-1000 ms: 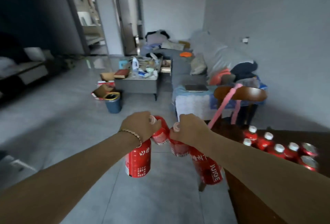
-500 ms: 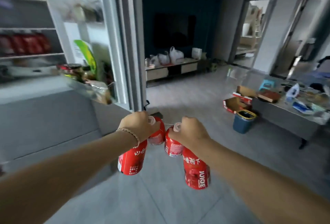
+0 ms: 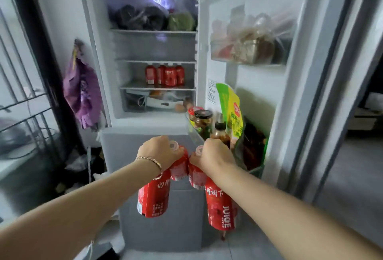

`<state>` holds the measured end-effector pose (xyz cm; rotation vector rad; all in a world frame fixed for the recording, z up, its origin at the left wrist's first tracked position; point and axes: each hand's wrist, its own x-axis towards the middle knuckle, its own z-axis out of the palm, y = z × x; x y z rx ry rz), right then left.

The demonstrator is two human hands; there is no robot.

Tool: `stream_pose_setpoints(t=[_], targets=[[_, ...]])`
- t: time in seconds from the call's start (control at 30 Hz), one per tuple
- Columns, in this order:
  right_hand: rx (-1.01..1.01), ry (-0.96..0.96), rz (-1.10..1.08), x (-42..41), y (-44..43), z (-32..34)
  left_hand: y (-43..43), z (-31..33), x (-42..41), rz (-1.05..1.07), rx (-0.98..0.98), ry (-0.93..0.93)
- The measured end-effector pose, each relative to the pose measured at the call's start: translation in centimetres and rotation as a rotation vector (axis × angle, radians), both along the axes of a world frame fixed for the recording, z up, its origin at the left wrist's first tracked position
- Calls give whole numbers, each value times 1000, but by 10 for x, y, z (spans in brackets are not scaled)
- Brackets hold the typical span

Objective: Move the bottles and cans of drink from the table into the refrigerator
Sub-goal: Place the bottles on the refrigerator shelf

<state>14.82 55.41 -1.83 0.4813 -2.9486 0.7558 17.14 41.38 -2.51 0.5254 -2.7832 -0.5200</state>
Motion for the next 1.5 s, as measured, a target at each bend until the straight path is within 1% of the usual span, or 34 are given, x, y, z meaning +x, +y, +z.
stream_pose_setpoints(t=[0.1,0.17,0.27,0.4,0.5,0.53,0.63,0.77,0.97,1.07,1.13,1.23,1.33,1.4,1.5], targets=[[-26,45,73,-57,-43,15,-34,18,-42,114,23,28],[-83,60,106,-90,-69,25,-60,29,-70,190,52,62],[-223,38,174,-134,-105,41,-98,46,-108,235,-19,90],[-281,132,116,-194,-164,44,-146,68,-157,295,-34,186],[-356,102,61,-233,-203,50,-185,74,-198,264,-61,194],[-358,123,51,-248,-218,55,-201,76,-214,258,-46,205],[-306,213,36,-288,-250,74,-238,82,-251,219,-34,225],[-220,263,-2,-342,-296,97,-296,101,-307,127,-32,215],[-134,238,-132,-406,-345,114,-353,127,-383,21,-57,237],[-84,231,-163,-429,-362,114,-370,123,-409,-23,-69,221],[-86,222,-172,-441,-370,113,-380,117,-424,-51,-72,215],[-84,258,-169,-452,-373,112,-390,107,-440,-67,-53,229],[-146,294,-134,-456,-367,94,-390,99,-442,-81,-79,272],[-212,314,-115,-461,-366,78,-391,92,-443,-83,-25,320],[-306,256,-87,-471,-368,65,-392,79,-445,-82,48,350]])
